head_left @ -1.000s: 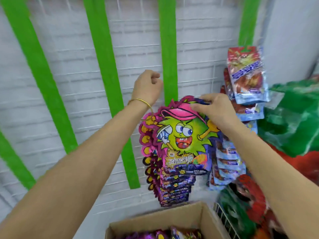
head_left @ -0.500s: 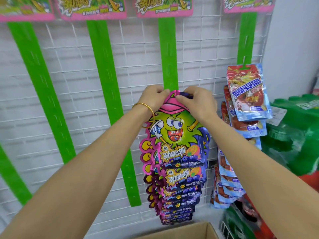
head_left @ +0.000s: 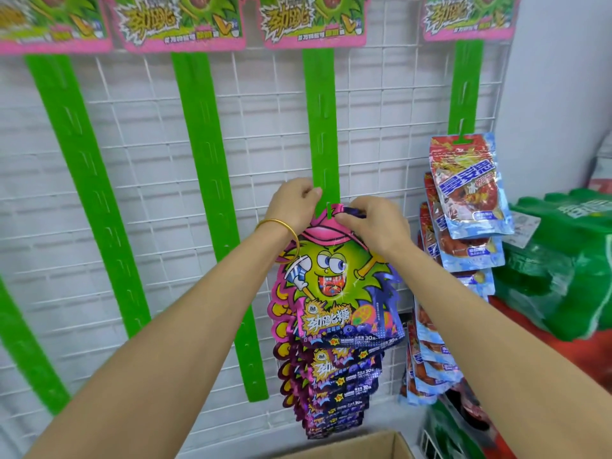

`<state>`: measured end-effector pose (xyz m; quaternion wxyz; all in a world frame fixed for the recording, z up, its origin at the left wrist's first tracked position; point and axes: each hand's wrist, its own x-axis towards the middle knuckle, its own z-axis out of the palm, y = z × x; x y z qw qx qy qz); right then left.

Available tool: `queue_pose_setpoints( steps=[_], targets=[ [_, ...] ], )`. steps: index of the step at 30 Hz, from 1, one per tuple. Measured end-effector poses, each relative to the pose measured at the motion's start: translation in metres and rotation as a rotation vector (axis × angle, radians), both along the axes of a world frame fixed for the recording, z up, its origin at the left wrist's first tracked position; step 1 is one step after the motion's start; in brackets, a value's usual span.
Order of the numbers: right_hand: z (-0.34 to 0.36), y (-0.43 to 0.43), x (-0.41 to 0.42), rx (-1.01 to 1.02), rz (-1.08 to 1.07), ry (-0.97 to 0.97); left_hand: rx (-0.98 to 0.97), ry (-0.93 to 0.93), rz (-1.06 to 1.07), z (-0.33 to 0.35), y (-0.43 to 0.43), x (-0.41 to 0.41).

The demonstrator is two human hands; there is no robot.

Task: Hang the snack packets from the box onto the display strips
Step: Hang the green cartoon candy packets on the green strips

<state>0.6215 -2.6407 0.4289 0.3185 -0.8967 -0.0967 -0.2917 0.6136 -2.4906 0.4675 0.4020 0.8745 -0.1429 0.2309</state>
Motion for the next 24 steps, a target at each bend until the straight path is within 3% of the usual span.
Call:
queue_pose_setpoints(
  steps=[3, 8, 17, 24],
  targets=[
    [-0.005, -0.001, 0.001, -0.02, -0.019, -0.005, -0.085, -0.004, -0.033, -0.017, 0.002, -0.011],
    [-0.006, 0.003, 0.001, 0.004, -0.005, -0.044, 0.017, -0.117, -0.007, -0.048, 0.013, -0.02],
    [-0.005, 0.005, 0.002, 0.047, -0.003, -0.071, 0.024, -0.201, 0.03, -0.055, 0.018, -0.02],
    [-0.056, -0.006, -0.034, 0.132, -0.111, -0.349, 0.192, -0.307, 0.145, -0.069, 0.024, -0.021]
  ],
)
